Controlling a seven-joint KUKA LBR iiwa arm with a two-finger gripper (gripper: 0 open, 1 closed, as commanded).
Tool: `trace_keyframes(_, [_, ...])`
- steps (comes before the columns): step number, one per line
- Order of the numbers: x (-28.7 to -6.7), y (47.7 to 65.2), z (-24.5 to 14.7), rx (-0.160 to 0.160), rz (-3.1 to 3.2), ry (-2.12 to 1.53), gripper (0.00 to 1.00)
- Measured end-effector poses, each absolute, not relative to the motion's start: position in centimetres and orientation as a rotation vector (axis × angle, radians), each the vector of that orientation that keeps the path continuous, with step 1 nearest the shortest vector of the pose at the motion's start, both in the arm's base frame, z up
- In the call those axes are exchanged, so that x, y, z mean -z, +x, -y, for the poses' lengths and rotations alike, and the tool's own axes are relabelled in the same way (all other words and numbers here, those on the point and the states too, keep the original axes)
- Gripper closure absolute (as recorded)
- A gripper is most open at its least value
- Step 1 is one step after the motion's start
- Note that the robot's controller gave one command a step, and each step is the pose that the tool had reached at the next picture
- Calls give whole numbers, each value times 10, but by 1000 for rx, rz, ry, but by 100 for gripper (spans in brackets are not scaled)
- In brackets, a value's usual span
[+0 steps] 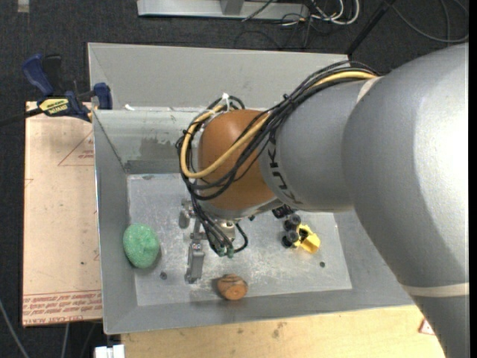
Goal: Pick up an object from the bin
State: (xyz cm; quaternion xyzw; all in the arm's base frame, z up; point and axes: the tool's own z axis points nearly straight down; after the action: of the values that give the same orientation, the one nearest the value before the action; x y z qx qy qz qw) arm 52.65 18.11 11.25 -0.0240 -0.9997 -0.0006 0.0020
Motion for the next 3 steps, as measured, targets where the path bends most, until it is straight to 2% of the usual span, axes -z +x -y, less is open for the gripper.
trace_keyframes(1, [-105,579,-197,3,3146,0,0])
trace_keyframes(2, [-90,594,-203,3,3148,3,0])
trace_keyframes(3, [-78,572,-218,1,3138,161,0])
